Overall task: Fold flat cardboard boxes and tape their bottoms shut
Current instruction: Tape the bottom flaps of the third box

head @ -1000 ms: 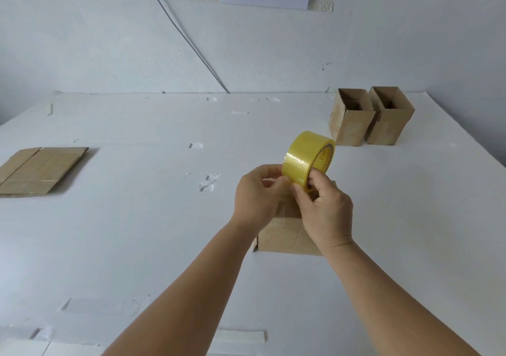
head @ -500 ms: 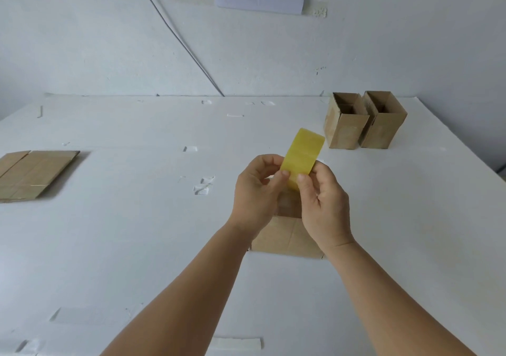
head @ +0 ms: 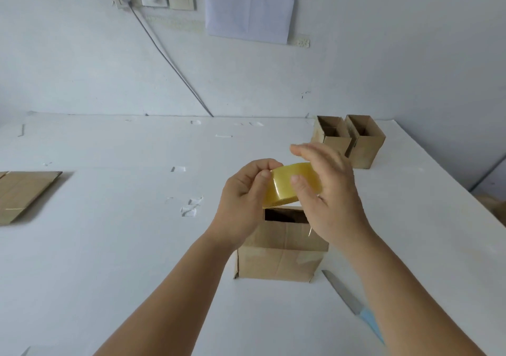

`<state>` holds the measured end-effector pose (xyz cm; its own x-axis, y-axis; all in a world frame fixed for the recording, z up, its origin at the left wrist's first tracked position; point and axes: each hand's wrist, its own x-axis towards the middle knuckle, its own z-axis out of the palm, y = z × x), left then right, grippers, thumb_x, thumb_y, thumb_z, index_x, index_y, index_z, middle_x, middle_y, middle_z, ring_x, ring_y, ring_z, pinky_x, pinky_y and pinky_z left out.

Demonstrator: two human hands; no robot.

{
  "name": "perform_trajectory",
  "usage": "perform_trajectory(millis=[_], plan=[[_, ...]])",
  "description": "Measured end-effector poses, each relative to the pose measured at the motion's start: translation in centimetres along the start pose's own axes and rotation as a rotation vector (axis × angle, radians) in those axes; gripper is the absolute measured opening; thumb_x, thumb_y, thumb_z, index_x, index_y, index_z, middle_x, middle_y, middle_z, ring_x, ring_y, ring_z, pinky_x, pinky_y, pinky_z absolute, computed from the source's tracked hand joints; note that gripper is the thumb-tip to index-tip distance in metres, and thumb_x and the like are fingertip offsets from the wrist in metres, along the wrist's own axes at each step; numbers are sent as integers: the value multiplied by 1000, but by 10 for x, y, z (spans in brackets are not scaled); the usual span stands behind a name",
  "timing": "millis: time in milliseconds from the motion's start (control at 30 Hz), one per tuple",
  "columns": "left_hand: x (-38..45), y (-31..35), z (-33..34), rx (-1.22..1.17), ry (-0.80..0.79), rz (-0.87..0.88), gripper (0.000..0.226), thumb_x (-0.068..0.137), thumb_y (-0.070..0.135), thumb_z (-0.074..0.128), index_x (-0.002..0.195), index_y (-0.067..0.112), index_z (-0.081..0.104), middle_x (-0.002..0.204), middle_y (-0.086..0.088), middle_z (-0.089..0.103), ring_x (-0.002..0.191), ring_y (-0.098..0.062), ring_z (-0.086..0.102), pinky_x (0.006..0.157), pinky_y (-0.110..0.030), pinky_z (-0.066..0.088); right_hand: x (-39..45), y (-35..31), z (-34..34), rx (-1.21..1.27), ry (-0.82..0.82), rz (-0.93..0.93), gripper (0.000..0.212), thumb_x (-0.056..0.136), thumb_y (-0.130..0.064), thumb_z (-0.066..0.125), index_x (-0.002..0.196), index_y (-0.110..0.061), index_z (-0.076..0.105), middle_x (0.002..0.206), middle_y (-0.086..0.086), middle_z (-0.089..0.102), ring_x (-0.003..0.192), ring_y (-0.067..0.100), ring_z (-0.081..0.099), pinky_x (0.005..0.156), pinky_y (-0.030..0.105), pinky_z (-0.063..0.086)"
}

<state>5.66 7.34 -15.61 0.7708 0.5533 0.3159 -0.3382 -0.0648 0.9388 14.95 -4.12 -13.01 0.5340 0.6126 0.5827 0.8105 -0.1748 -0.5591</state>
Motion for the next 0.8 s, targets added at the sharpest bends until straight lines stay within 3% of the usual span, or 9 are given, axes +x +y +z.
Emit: perform_trajectory(millis=[67, 133, 233, 367, 467, 533, 633, 800], plan=[[2, 2, -2, 5, -38, -2, 26, 97, 19, 40, 97, 18, 67, 87, 2, 66, 78, -12, 61, 68, -23, 51, 5, -1, -9, 64, -168, 57, 35, 87, -38, 46, 118, -32, 60, 118, -13, 59, 114, 9, 48, 97, 37, 41], [3, 4, -5, 7, -58, -15, 27, 97, 21, 39, 94, 20, 66, 85, 4, 64, 76, -10, 59, 64, -22, 50, 8, 2, -19, 172, -332, 195, 33, 81, -46, 47, 113, -44, 58, 110, -19, 59, 106, 4, 51, 86, 28, 46], [4, 7, -7, 40, -72, -33, 28, 96, 23, 38, 91, 23, 65, 83, 5, 62, 77, -11, 56, 66, -22, 48, 9, 8, -30, 293, -470, 294, 33, 73, -48, 58, 104, -40, 62, 101, -15, 62, 98, 3, 57, 82, 25, 49], [2, 12, -8, 152, -48, 19, 22, 95, 24, 45, 101, 23, 66, 100, 5, 65, 93, -11, 59, 85, -26, 47, 4, 1, -31, 333, -355, 244, 23, 66, -43, 66, 89, -39, 65, 84, -22, 62, 80, -2, 58, 64, 9, 44], [-2, 16, -6, 208, 16, 55, 24, 88, 29, 58, 110, 34, 62, 116, 9, 59, 113, -15, 57, 100, -37, 45, 0, -4, -29, 244, -247, 188, 22, 66, -43, 67, 87, -42, 63, 87, -24, 61, 82, 1, 57, 65, 16, 45], [-5, 18, -3, 239, 64, 107, 26, 83, 29, 63, 108, 37, 61, 116, 8, 58, 112, -10, 55, 99, -37, 46, -2, -7, -28, 223, -190, 152, 20, 67, -41, 68, 87, -40, 62, 89, -24, 61, 84, 2, 57, 65, 17, 46], [-8, 20, 2, 271, 109, 185, 25, 81, 23, 66, 102, 35, 62, 112, 3, 59, 105, -6, 55, 95, -35, 49, -6, -9, -25, 148, -138, 89, 21, 74, -30, 77, 88, -35, 63, 89, -20, 62, 88, 0, 53, 66, 8, 41], [-10, 19, 4, 293, 183, 110, 29, 82, 15, 72, 99, 36, 63, 100, 6, 63, 92, -10, 61, 86, -36, 54, -8, -9, -21, 77, -84, 21, 20, 74, -22, 78, 91, -23, 68, 87, -22, 59, 92, -7, 48, 70, 0, 33]])
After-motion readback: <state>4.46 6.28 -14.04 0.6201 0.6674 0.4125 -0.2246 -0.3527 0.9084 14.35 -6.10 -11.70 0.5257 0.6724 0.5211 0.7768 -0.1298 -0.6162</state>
